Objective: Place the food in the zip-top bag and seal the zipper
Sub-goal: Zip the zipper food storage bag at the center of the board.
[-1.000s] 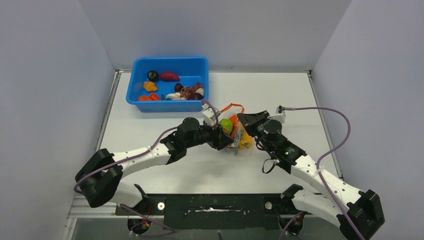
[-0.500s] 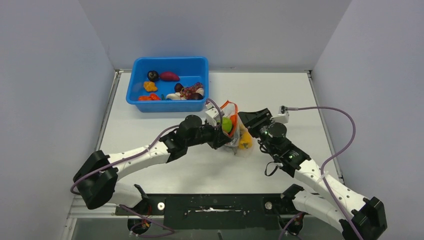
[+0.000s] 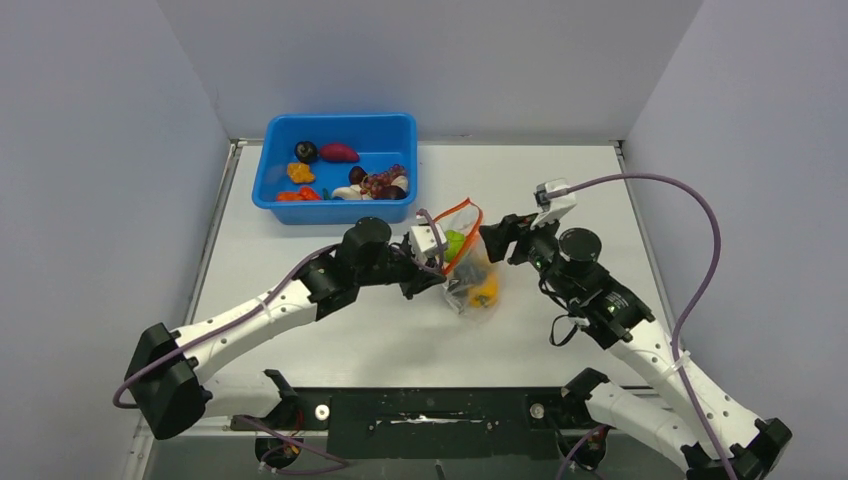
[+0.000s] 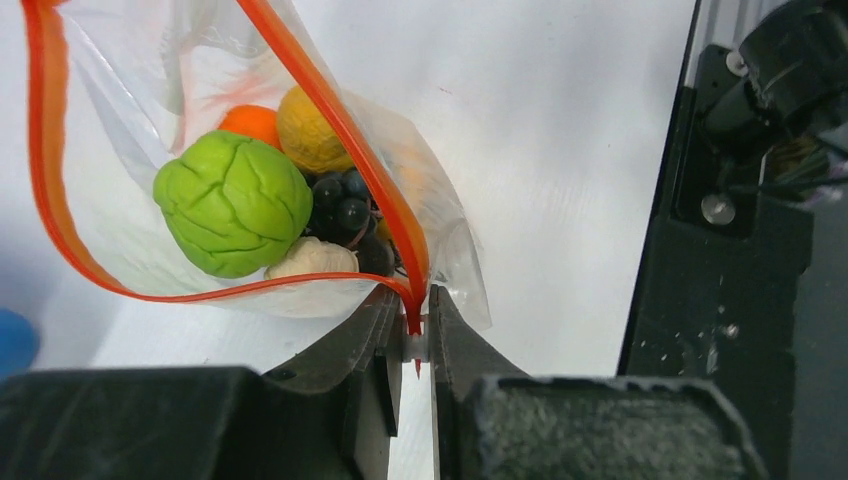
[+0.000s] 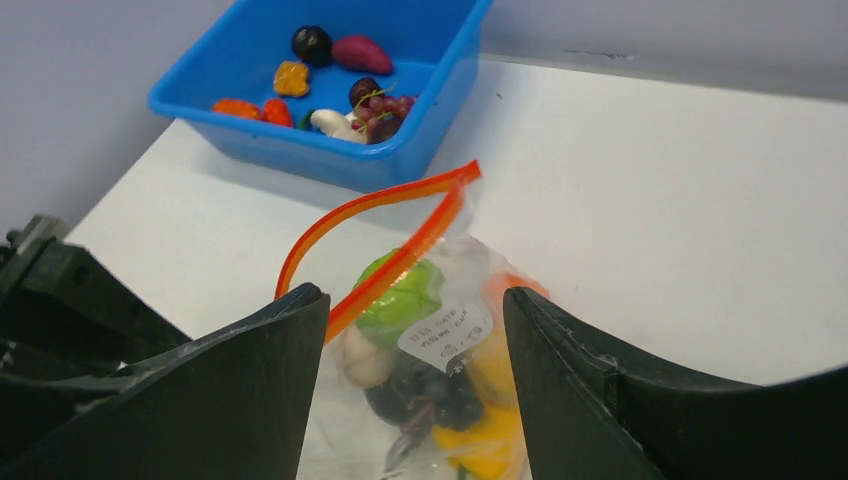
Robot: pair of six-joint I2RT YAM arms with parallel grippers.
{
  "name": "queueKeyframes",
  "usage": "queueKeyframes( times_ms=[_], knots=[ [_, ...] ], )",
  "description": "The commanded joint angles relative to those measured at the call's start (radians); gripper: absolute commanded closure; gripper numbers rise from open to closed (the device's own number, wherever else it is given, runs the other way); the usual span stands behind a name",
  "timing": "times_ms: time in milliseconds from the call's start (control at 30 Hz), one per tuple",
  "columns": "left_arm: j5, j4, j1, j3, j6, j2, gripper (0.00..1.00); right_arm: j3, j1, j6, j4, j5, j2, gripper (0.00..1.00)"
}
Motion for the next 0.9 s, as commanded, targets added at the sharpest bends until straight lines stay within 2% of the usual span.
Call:
queueKeyframes(
  times_ms=[0, 100, 200, 433, 667, 867],
  knots=[
    [0.112, -0.021, 0.012, 0.046, 0.267, -0.082, 1.0, 0.052, -0.004, -0.346, -0.021, -0.305, 0.004, 0.35],
    [0.095, -0.018, 0.024, 0.034, 0.36, -0.101, 1.0, 0.067, 0.0, -0.429, -0.027, -0.512, 0.023, 0.36],
    [0.087, -0.055, 0.052, 0.07, 0.43, -0.094, 1.0, 0.081, 0.001, -0.475, -0.046, -0.621, 0.048, 0.37],
    [0.085, -0.125, 0.083, 0.146, 0.568, -0.083, 1.0, 0.082, 0.009, -0.576, -0.025, -0.718, 0.082, 0.36],
    [0.15, -0.173, 0.084, 0.132, 0.588, -0.094, 1.0, 0.146, 0.01, -0.668, -0.068, -0.762, 0.18, 0.35],
    [0.164, -0.175, 0.085, 0.114, 0.602, -0.118, 1.0, 0.178, 0.015, -0.683, -0.106, -0.784, 0.254, 0.33]
  ],
)
